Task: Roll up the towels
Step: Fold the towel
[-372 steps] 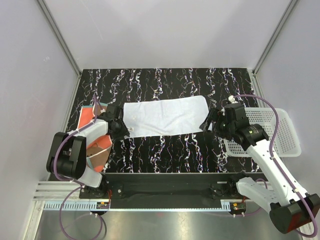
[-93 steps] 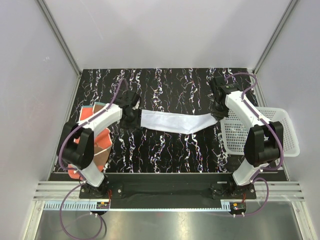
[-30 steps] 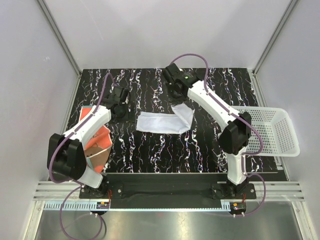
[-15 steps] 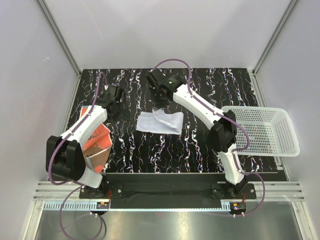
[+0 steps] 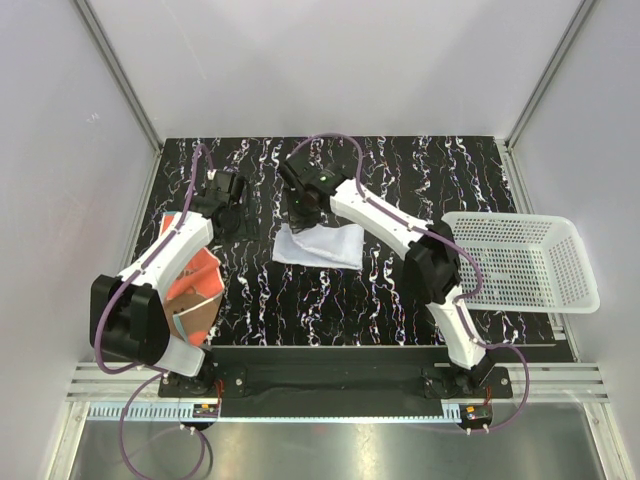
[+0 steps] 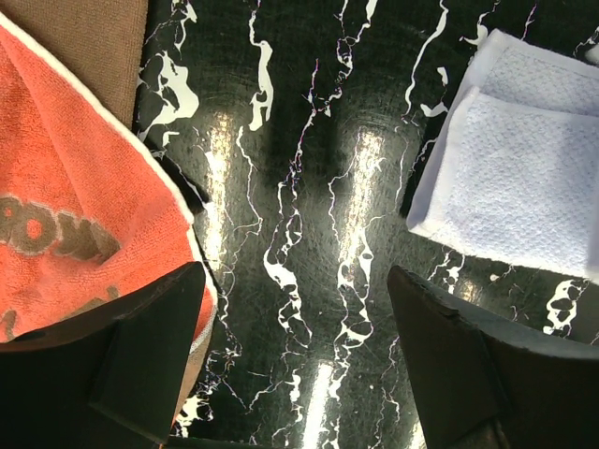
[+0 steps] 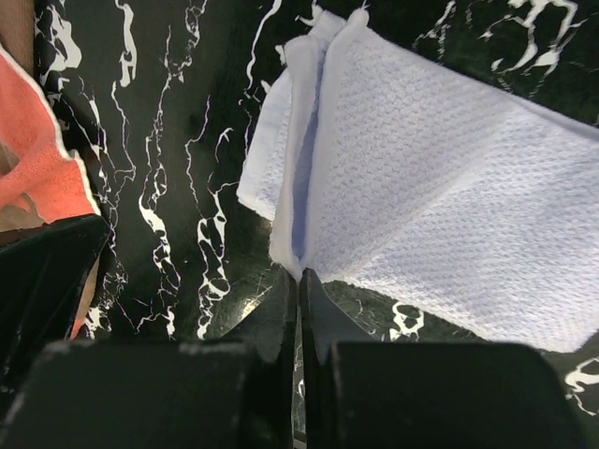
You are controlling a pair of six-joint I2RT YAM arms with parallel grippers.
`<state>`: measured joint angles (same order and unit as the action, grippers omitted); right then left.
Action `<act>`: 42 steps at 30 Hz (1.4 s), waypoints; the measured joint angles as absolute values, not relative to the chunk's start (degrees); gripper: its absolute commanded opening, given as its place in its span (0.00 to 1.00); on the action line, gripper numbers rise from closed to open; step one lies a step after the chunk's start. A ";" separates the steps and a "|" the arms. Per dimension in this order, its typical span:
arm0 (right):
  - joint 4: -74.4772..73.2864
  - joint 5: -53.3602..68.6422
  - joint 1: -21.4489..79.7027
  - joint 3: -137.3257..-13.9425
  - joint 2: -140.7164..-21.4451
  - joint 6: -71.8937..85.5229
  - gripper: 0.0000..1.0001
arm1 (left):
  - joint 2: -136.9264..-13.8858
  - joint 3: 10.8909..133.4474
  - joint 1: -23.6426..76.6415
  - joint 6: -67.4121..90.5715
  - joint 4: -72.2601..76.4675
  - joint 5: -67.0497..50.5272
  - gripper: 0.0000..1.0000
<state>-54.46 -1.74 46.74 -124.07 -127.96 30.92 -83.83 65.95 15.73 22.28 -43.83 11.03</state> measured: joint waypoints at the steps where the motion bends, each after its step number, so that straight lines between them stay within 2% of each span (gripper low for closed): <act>1: -54.11 -1.61 46.96 -123.70 -128.16 31.03 0.00 | -83.83 65.93 15.73 22.46 -43.83 11.00 0.84; 9: -49.93 0.34 48.42 -120.79 -130.06 32.45 0.00 | -83.70 64.49 15.73 23.77 -43.18 10.79 0.84; 11: -48.49 1.26 48.64 -120.57 -130.96 32.99 0.07 | -83.70 64.34 15.73 23.86 -43.18 10.81 0.84; 12: -47.88 1.61 48.73 -120.53 -131.33 33.30 0.13 | -83.70 64.31 15.73 23.88 -43.20 10.81 0.84; 13: -47.05 2.15 48.82 -120.46 -131.94 33.74 0.33 | -83.70 64.31 15.73 23.92 -43.16 10.81 0.84; 16: -44.64 3.36 49.10 -119.57 -133.29 34.70 0.52 | -83.70 64.31 15.73 23.99 -43.18 10.83 0.84; 17: -43.94 4.05 49.19 -119.15 -133.78 34.87 0.64 | -83.70 64.31 15.73 23.99 -43.18 10.85 0.84; 18: -43.42 4.40 49.28 -118.83 -134.17 35.16 0.72 | -83.70 64.31 15.73 24.01 -43.16 10.87 0.84; 19: -42.92 4.84 49.36 -118.43 -134.58 35.31 0.87 | -83.70 64.31 15.73 24.01 -43.16 10.90 0.84; 20: -42.68 5.32 49.41 -118.26 -134.85 35.59 0.93 | -83.70 64.31 15.73 24.01 -43.18 10.96 0.84; 23: -42.33 5.72 49.52 -117.99 -135.02 35.07 0.99 | -83.70 64.31 15.73 24.01 -43.16 11.07 0.84; 29: -41.87 5.06 49.39 -117.91 -133.51 33.65 1.00 | -83.68 64.20 15.73 23.99 -42.98 11.29 0.84; 34: -39.99 4.12 47.90 -108.12 -122.67 33.34 1.00 | -83.61 64.01 15.73 23.97 -42.35 11.16 0.82; 36: -37.54 4.03 46.37 -101.23 -116.11 33.74 0.92 | -83.50 63.88 15.79 23.81 -41.78 10.72 0.82; 37: -35.31 4.23 45.08 -96.77 -112.16 34.00 0.79 | -83.33 63.66 15.99 23.55 -41.25 10.28 0.82; 40: -30.30 5.72 39.57 -85.30 -102.91 36.05 0.53 | -82.96 63.20 16.62 22.37 -39.83 8.27 0.81; 42: -27.49 6.70 36.23 -80.12 -100.49 37.30 0.49 | -82.98 63.20 17.15 21.82 -38.89 6.79 0.81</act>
<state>-27.49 6.70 36.23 -80.12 -100.49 37.30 -82.98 63.20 17.15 21.82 -38.89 6.79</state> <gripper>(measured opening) 0.533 0.819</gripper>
